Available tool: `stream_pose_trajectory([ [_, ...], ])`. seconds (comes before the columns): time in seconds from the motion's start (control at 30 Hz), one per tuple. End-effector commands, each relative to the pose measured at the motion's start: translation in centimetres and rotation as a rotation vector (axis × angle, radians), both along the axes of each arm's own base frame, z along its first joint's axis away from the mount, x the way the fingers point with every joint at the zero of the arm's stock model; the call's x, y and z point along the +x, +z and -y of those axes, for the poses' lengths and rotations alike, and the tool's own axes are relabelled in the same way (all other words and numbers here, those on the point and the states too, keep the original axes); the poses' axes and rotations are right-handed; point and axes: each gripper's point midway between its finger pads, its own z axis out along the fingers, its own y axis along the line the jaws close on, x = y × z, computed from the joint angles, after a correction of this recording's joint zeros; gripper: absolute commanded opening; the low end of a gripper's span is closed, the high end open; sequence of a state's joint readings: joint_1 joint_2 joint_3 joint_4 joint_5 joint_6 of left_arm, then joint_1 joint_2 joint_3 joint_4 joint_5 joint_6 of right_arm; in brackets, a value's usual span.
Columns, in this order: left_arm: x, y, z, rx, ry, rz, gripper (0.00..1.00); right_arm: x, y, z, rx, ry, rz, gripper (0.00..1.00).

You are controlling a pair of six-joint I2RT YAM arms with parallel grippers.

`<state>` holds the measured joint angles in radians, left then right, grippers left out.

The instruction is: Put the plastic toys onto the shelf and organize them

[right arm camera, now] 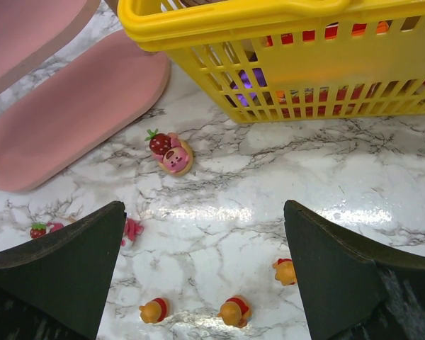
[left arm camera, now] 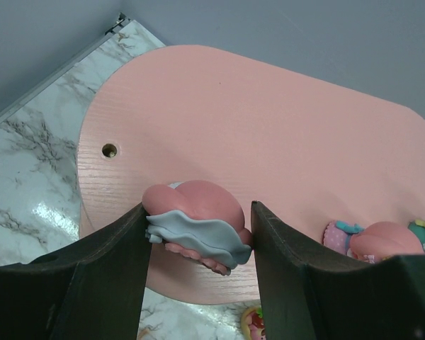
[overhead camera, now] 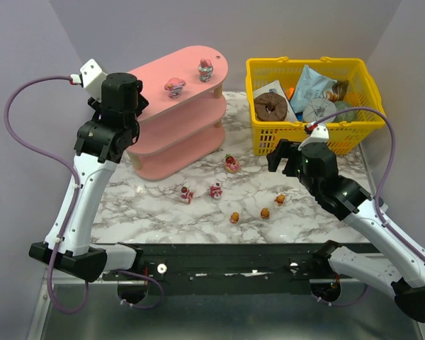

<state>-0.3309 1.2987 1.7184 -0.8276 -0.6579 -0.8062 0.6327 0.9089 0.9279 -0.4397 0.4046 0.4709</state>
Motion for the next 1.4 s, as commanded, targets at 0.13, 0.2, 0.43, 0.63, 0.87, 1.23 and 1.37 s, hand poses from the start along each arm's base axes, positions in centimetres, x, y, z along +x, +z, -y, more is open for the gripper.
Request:
stream_pose_trajectory([
  [0.13,-0.3,-0.8,0.3,-0.026,-0.038,-0.015,0.49,0.2,-0.5,-0.2,0.014,0.007,0.002,1.0],
  [0.2,-0.3,-0.7,0.2,-0.024,-0.042,-0.015,0.53,0.2,-0.4,-0.3,0.017,0.008,0.004,1.0],
  [0.43,0.0,-0.1,0.2,-0.014,-0.047,-0.013,0.63,0.2,-0.3,-0.2,0.021,0.006,0.007,1.0],
  [0.63,-0.1,0.4,0.0,-0.005,-0.047,-0.018,0.66,0.2,-0.1,-0.2,0.027,0.001,0.012,1.0],
  [0.87,0.1,0.4,-0.1,-0.004,-0.051,-0.024,0.69,0.2,-0.3,-0.2,0.032,0.004,0.01,1.0],
  [1.23,0.3,1.9,-0.1,-0.002,-0.065,0.02,0.78,0.2,0.1,-0.2,0.033,0.005,0.018,1.0],
  [1.37,0.3,3.4,0.1,0.016,-0.096,0.058,0.83,0.2,0.0,-0.1,0.031,0.002,0.019,1.0],
])
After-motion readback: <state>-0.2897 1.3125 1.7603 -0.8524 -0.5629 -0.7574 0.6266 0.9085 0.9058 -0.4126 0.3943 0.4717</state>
